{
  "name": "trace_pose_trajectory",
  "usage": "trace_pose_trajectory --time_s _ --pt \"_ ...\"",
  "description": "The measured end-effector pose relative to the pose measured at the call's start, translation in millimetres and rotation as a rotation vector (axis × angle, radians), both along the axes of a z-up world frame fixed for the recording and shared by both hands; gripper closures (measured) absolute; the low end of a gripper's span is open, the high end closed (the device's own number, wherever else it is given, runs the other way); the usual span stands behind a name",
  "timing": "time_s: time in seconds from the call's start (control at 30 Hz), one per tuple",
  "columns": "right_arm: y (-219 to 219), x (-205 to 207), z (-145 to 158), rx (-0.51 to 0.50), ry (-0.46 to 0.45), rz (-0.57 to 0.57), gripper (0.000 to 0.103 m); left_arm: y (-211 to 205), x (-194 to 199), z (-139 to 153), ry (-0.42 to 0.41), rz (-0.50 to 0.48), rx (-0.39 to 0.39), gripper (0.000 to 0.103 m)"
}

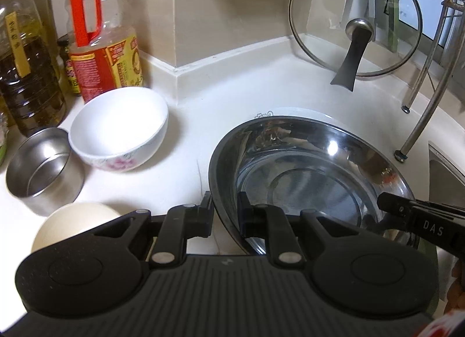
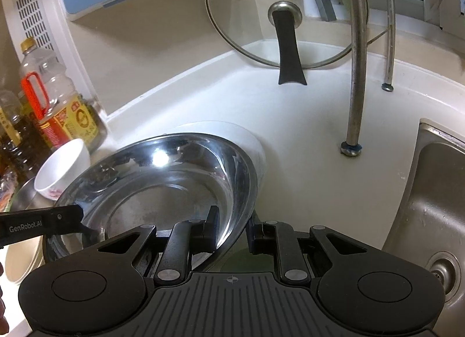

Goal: Organize plates and bowls

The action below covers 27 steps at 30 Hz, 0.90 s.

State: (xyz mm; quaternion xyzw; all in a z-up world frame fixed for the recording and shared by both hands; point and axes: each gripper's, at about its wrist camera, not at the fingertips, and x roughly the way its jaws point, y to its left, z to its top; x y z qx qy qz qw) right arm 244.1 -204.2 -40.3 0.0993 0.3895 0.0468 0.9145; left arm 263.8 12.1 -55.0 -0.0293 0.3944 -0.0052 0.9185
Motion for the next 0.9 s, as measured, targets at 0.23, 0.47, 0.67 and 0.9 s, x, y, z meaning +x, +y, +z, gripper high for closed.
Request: trace_pose_trajectory --time_s 0.23,0.47,0.67,0.9 --pt "-3 16 -6 -0.022 0.009 -0.026 0.084 -6 19 -4 0.004 -0.023 0.006 0.088" --pt "-6 28 -12 -0.053 0.001 -0.047 0.084 -12 37 -11 0.007 -0.038 0.017 0.088" --pt "-5 35 -17 -0.081 -0.015 -0.048 0.084 -14 44 -20 0.006 -0.043 0.026 0.088" --pt "-1 41 -27 -0.118 -0.024 -0.022 0.084 -18 49 -27 -0.008 -0.045 0.063 0.089"
